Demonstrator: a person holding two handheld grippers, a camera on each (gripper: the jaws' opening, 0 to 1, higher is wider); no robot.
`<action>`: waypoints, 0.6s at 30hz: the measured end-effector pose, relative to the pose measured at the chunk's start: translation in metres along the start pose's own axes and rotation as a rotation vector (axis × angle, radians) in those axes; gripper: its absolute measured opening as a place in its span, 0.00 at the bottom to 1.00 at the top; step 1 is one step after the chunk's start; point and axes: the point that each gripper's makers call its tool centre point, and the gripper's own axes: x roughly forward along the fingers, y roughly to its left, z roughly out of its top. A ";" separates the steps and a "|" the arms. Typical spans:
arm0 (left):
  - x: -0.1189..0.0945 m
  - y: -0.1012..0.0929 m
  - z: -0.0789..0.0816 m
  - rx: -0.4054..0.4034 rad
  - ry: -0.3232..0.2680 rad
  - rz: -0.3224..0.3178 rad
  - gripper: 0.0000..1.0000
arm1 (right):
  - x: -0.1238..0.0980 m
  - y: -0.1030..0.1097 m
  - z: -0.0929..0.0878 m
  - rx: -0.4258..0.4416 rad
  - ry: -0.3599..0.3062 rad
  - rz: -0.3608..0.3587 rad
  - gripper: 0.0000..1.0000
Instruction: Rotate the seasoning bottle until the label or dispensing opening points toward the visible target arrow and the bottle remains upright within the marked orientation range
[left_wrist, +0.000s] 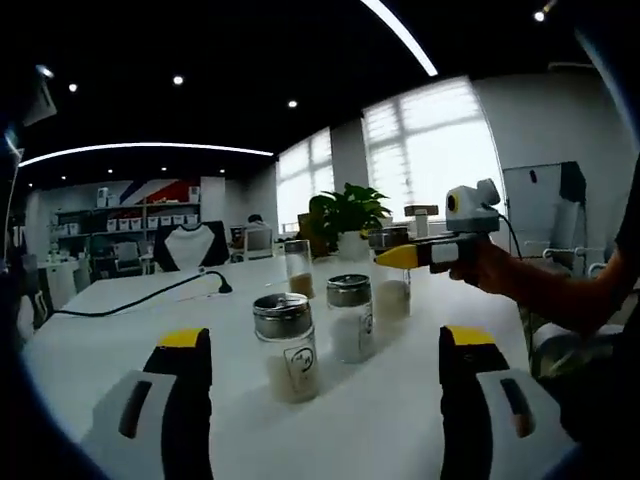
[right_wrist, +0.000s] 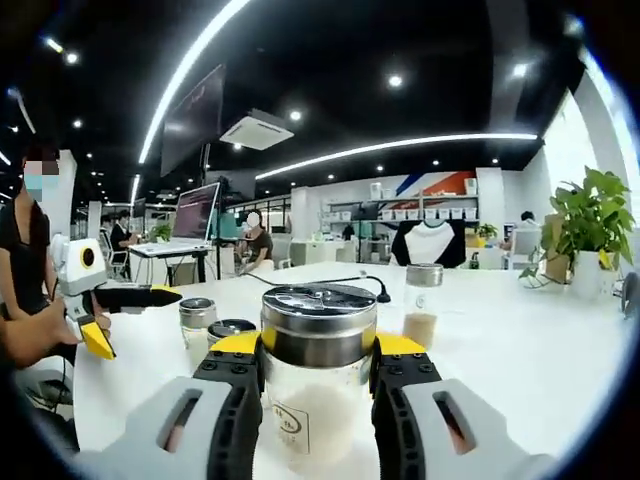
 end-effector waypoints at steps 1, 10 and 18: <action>0.000 0.001 0.000 0.006 0.002 0.003 1.00 | -0.001 -0.002 -0.002 -0.004 0.007 -0.007 0.39; 0.005 -0.005 -0.002 0.007 -0.036 -0.010 1.00 | -0.005 -0.013 -0.012 -0.010 0.028 -0.027 0.39; 0.007 -0.005 -0.013 0.029 0.003 -0.004 1.00 | -0.004 -0.007 -0.013 -0.017 0.021 -0.010 0.39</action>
